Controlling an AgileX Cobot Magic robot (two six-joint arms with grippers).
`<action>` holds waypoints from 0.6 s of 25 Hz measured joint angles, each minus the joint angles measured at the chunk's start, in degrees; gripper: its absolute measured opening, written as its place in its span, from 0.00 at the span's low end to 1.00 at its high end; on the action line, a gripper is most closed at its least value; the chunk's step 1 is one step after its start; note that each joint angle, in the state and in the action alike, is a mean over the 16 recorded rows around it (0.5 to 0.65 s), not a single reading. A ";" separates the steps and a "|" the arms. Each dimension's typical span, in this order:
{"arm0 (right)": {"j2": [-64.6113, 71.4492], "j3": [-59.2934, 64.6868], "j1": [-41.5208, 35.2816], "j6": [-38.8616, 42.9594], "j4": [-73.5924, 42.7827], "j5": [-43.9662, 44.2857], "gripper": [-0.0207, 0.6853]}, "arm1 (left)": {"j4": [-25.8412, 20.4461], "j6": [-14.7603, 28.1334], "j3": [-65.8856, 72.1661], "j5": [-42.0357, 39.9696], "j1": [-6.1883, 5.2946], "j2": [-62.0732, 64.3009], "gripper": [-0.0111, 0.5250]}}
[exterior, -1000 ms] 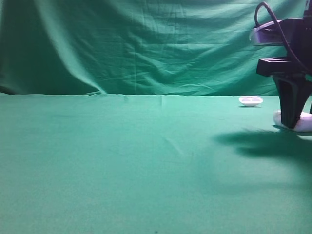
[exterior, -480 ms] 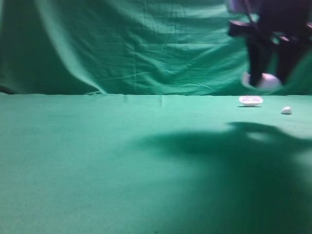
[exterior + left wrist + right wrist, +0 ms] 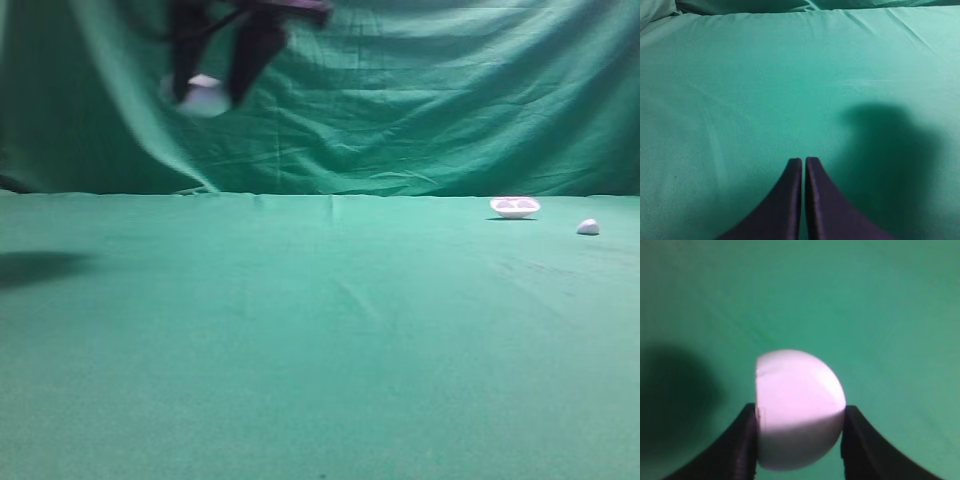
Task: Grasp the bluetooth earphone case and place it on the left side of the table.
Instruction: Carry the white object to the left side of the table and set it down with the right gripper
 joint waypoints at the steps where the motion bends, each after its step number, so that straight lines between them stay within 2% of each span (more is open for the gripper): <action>1: 1.95 -1.82 1.14 -0.01 0.12 -0.16 0.45 | 0.00 0.00 0.00 0.00 0.00 0.00 0.02; 10: 12.14 -8.43 6.30 0.04 1.47 -4.85 0.46 | 0.00 0.00 0.00 0.00 0.00 0.00 0.02; 15: 13.22 -8.62 6.53 0.05 2.41 -6.46 0.55 | 0.00 0.00 0.00 0.00 0.00 0.00 0.02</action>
